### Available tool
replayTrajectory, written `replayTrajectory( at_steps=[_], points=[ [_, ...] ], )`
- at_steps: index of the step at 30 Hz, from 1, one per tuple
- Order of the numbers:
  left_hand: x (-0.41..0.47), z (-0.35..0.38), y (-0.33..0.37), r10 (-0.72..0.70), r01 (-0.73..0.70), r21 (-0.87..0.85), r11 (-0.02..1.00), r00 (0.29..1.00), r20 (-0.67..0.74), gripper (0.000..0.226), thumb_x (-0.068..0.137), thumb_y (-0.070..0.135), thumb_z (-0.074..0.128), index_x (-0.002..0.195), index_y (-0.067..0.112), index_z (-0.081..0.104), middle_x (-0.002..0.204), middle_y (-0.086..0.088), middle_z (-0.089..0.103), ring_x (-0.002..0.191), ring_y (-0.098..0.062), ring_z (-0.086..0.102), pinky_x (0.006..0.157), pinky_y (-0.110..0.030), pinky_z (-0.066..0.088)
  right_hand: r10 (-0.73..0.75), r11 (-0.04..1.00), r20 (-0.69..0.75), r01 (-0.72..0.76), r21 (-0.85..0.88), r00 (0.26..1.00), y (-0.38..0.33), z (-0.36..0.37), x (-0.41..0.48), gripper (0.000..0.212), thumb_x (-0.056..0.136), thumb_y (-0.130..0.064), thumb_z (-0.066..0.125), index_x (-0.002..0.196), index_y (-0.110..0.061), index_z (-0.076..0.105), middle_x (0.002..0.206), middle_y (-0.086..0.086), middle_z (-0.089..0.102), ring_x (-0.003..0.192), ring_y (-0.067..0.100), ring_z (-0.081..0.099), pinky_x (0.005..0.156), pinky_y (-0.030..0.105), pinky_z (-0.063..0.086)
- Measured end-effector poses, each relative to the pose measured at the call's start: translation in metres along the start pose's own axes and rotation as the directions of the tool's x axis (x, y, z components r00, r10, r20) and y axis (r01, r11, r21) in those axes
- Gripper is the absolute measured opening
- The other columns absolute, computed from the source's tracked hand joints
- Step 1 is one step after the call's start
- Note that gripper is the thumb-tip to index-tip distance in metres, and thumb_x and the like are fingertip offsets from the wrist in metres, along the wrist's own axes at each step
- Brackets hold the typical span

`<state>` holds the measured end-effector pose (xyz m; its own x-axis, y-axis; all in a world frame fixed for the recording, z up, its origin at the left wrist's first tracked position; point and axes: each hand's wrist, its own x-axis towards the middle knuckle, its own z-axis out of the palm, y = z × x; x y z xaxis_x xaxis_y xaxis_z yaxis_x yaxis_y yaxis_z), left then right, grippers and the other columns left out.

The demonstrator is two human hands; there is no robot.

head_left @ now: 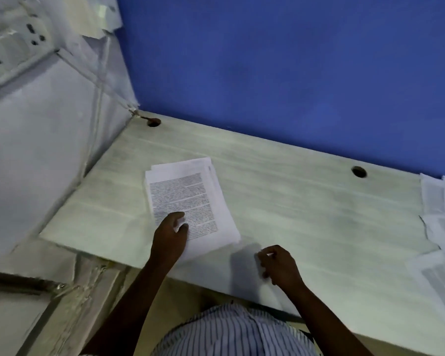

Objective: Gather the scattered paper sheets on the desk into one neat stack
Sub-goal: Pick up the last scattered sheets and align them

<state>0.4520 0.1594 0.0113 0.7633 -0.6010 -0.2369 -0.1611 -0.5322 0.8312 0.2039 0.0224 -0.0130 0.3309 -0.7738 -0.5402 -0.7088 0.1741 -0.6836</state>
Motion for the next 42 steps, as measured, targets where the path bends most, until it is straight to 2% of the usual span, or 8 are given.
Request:
replayTrajectory(
  at_steps=[7,14,22,26,30,35,39,42],
  points=[
    [-0.007,0.103,0.061,0.159,-0.160,-0.025,0.987,0.936,0.315,0.030,0.095,0.011,0.060,0.124,0.014,0.063,0.119,0.008,0.064,0.106,-0.009,0.059,0.089,-0.022,0.042,0.193,0.946,-0.184,-0.133,0.296,0.964,0.045,-0.064,-0.041,0.013,0.093,-0.019,0.065,0.096,-0.006,0.066,0.075,0.008,0.069,0.055,0.020,0.067,0.041,0.022,0.040],
    [-0.051,0.209,0.121,0.246,-0.240,-0.093,0.966,0.750,0.614,0.025,0.094,0.016,0.063,0.119,0.021,0.064,0.117,0.007,0.069,0.103,-0.023,0.068,0.096,-0.043,0.054,0.362,0.835,-0.386,-0.112,0.538,0.848,0.106,-0.134,-0.101,0.013,0.096,-0.019,0.061,0.096,-0.007,0.067,0.083,0.011,0.070,0.057,0.019,0.065,0.048,0.028,0.043],
    [-0.104,0.295,0.163,0.266,-0.281,-0.103,0.954,0.635,0.726,0.026,0.095,0.018,0.064,0.120,0.023,0.063,0.115,0.009,0.067,0.105,-0.013,0.066,0.095,-0.044,0.055,0.458,0.744,-0.463,-0.043,0.667,0.759,0.184,-0.193,-0.132,0.012,0.096,-0.017,0.063,0.097,-0.006,0.068,0.089,0.013,0.070,0.061,0.020,0.065,0.050,0.030,0.046],
    [-0.129,0.343,0.177,0.251,-0.269,-0.088,0.959,0.663,0.705,0.023,0.094,0.019,0.065,0.117,0.025,0.063,0.110,0.011,0.067,0.103,-0.014,0.067,0.094,-0.044,0.056,0.388,0.821,-0.509,-0.037,0.570,0.768,0.232,-0.241,-0.110,0.011,0.095,-0.020,0.063,0.095,-0.011,0.068,0.090,0.008,0.072,0.067,0.017,0.070,0.055,0.034,0.053],
    [-0.159,0.378,0.182,0.183,-0.221,-0.030,0.975,0.716,0.673,0.019,0.095,0.021,0.064,0.113,0.028,0.062,0.107,0.014,0.065,0.105,-0.015,0.065,0.095,-0.043,0.055,0.222,0.965,-0.593,-0.088,0.247,0.774,0.279,-0.300,-0.076,0.012,0.091,-0.027,0.068,0.098,-0.018,0.069,0.096,-0.001,0.070,0.086,0.019,0.069,0.077,0.036,0.057],
    [-0.189,0.420,0.182,0.130,-0.206,0.043,0.978,0.749,0.649,0.017,0.095,0.019,0.064,0.108,0.030,0.062,0.113,0.006,0.066,0.110,-0.019,0.064,0.095,-0.048,0.055,-0.021,0.996,-0.620,-0.035,-0.078,0.784,0.316,-0.382,-0.023,0.037,0.087,-0.032,0.074,0.115,-0.010,0.065,0.114,0.012,0.060,0.102,0.026,0.060,0.086,0.035,0.050],
    [-0.214,0.440,0.188,0.079,-0.148,0.068,0.987,0.799,0.596,0.017,0.095,0.020,0.066,0.100,0.036,0.063,0.110,0.007,0.068,0.108,-0.019,0.065,0.093,-0.048,0.056,-0.017,0.996,-0.533,-0.030,-0.080,0.846,0.319,-0.432,0.018,0.069,0.077,-0.044,0.079,0.132,-0.011,0.055,0.132,0.015,0.054,0.122,0.032,0.053,0.101,0.042,0.046],
    [-0.226,0.452,0.198,0.049,-0.120,0.083,0.989,0.808,0.587,0.015,0.094,0.019,0.066,0.105,0.029,0.066,0.112,0.005,0.067,0.108,-0.020,0.065,0.095,-0.046,0.055,-0.025,0.978,-0.452,-0.073,-0.198,0.892,0.305,-0.462,0.047,0.088,0.076,-0.057,0.075,0.147,-0.020,0.039,0.153,0.014,0.034,0.138,0.035,0.038,0.111,0.053,0.037]
  ],
)
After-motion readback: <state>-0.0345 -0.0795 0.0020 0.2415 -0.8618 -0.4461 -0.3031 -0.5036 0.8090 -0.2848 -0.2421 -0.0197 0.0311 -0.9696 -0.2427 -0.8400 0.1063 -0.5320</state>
